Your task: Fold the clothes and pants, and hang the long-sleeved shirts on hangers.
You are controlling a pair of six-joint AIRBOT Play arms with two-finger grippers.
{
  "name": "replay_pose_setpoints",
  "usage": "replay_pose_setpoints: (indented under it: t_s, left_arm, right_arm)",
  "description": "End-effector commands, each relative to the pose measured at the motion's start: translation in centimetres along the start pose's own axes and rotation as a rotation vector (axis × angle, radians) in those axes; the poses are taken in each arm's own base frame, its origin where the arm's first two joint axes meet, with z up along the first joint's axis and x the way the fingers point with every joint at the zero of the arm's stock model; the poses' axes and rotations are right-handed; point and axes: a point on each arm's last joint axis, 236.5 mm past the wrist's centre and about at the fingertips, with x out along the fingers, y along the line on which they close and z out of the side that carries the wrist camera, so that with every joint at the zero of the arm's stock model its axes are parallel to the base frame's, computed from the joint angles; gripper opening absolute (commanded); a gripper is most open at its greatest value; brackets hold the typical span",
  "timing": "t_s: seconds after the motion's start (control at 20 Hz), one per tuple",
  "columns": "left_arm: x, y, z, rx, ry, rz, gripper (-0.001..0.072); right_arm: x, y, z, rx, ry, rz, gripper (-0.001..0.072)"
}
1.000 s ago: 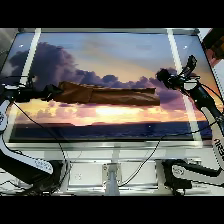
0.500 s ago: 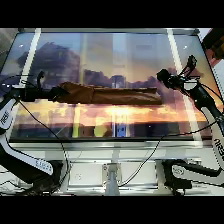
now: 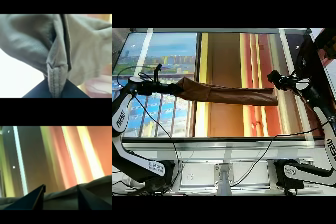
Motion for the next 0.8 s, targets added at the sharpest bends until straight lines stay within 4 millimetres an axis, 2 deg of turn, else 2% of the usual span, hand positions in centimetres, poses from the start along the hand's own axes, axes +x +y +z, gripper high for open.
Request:
replay_pose_setpoints:
  t_s: [0.0,0.05,0.1,0.2,0.35,0.5,0.65,0.75]
  left_arm:
    - [-1.5,-5.3,2.9,0.132,-0.048,-0.003,0.0016]
    - [-1.6,-7.4,3.4,0.141,-0.054,-0.012,0.0016]
    - [-1.7,-9.6,3.8,0.148,-0.062,-0.022,0.0016]
    - [-1.4,-13.6,4.1,0.198,-0.070,-0.043,0.0016]
    - [-0.7,-19.4,4.7,0.274,-0.117,-0.074,0.0016]
    - [0.0,-23.8,5.7,0.267,-0.185,-0.133,0.0016]
    - [0.5,-28.1,6.2,0.214,-0.233,-0.256,0.0016]
    - [1.0,-29.8,6.5,0.201,-0.257,-0.285,0.0016]
  right_arm:
    - [-0.2,1.1,-1.3,-0.013,0.069,0.022,0.0245]
    - [-0.3,2.0,-1.6,-0.026,0.084,0.036,0.0138]
    - [-0.3,3.0,-1.9,-0.041,0.093,0.051,0.0081]
    - [-0.1,5.4,-2.7,-0.084,0.096,0.086,0.0021]
    - [0.8,9.2,-4.0,-0.145,0.056,0.135,0.0020]
    - [2.6,11.9,-6.2,-0.167,0.037,0.165,0.0018]
    - [5.4,11.6,-11.7,-0.088,0.172,0.137,0.0017]
    - [6.5,12.0,-14.9,-0.096,0.238,0.132,0.0018]
